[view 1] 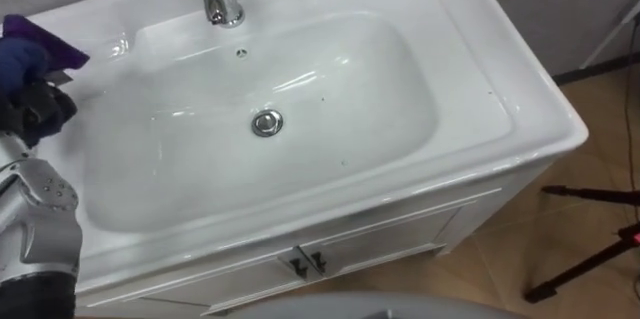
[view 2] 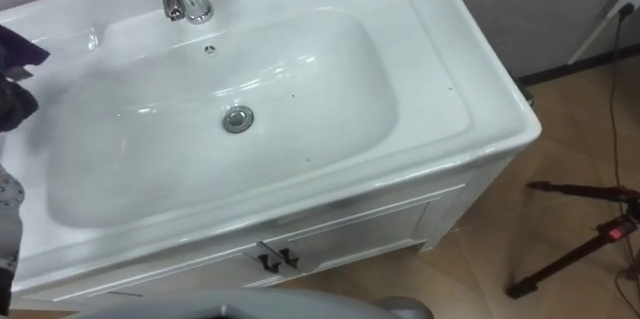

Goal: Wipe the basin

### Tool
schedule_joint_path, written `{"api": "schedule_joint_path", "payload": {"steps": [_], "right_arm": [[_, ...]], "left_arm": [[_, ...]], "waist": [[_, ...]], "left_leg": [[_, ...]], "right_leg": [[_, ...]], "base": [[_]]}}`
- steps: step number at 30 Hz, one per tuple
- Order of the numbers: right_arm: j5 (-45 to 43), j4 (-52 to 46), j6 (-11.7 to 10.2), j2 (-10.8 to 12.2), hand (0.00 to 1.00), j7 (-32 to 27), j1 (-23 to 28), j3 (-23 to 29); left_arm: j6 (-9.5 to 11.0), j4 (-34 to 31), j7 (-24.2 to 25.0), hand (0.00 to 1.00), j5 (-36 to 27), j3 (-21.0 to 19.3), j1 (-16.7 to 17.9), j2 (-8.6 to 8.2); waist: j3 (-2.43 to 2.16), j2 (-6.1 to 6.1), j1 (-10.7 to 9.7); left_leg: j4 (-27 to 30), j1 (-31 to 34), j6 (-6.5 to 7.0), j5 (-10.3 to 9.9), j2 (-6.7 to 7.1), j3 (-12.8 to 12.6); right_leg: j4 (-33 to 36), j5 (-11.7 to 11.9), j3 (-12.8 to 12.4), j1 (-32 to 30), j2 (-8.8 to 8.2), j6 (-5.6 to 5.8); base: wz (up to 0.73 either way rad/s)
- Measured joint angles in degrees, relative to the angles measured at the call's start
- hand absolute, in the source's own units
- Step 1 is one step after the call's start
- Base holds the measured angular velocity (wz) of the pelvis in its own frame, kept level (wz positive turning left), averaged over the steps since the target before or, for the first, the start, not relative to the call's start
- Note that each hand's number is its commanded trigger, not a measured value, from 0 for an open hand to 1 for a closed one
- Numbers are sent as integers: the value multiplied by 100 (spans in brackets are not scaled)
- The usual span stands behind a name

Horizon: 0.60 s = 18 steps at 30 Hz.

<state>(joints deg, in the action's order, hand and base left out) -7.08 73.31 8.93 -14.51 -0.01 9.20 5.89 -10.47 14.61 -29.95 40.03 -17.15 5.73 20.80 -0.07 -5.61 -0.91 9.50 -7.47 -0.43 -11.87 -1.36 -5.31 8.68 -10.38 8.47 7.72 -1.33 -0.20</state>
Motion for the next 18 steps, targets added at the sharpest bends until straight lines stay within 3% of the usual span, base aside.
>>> {"api": "schedule_joint_path", "payload": {"steps": [5, 12, 18], "right_arm": [[15, -63, 74, 1, 0, 16, 22, 0], [54, -18, 114, -2, 0, 16, 3, -12], [53, -29, 113, 0, 0, 22, 20, -16]], "left_arm": [[-116, 490, 10, 100, -4, -1, 37, -2], [-211, 576, 23, 100, -3, -16, 197, -18], [-220, 576, 39, 100, -16, -16, 198, -247]], "waist": [[-2, -17, -13], [-40, -61, 53], [-33, -86, 49]], "left_leg": [[15, -11, 0, 0, 7, 62], [18, -13, 2, -2, 12, 74], [22, -19, 2, -1, 18, 82]], "right_leg": [[3, -1, 65, 59, -10, 1], [7, -2, 79, 51, -13, 2], [-3, -7, 102, 125, -20, 9]], "base": [[7], [1], [0]]}}
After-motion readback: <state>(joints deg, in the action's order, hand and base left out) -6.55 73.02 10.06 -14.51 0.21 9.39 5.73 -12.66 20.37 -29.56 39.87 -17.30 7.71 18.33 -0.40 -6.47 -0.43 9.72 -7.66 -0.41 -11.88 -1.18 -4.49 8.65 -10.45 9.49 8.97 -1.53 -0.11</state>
